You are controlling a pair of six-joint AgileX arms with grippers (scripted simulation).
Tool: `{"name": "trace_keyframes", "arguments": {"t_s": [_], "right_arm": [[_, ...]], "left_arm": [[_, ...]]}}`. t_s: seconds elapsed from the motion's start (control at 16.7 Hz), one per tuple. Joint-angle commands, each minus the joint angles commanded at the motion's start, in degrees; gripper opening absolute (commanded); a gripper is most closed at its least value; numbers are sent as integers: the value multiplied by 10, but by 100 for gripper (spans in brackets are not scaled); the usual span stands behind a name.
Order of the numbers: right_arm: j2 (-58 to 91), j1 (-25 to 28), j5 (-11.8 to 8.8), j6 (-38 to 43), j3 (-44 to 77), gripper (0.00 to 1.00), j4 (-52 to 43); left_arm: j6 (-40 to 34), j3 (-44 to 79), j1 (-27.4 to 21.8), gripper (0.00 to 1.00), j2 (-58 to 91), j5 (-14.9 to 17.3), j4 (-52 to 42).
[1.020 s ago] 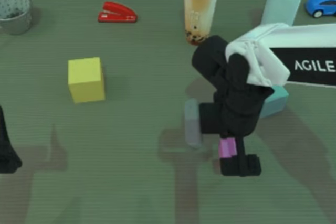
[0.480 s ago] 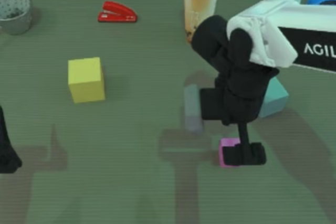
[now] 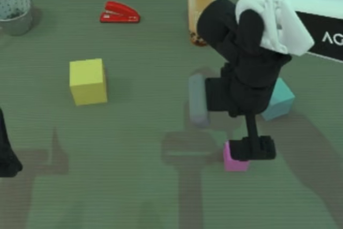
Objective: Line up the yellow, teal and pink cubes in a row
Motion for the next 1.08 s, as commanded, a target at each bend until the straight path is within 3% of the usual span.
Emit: {"name": "trace_keyframes", "arguments": {"t_s": [0.3,0.84,1.08], "right_arm": [[36,-36,1,92,49,100,-15],[138,-156,1,429,185,100,-56],[153,-185,3,490,216,100,-59]], "left_arm": [[0,0,0,100,0,0,0],[0,0,0,100,0,0,0],[0,0,0,100,0,0,0]]}}
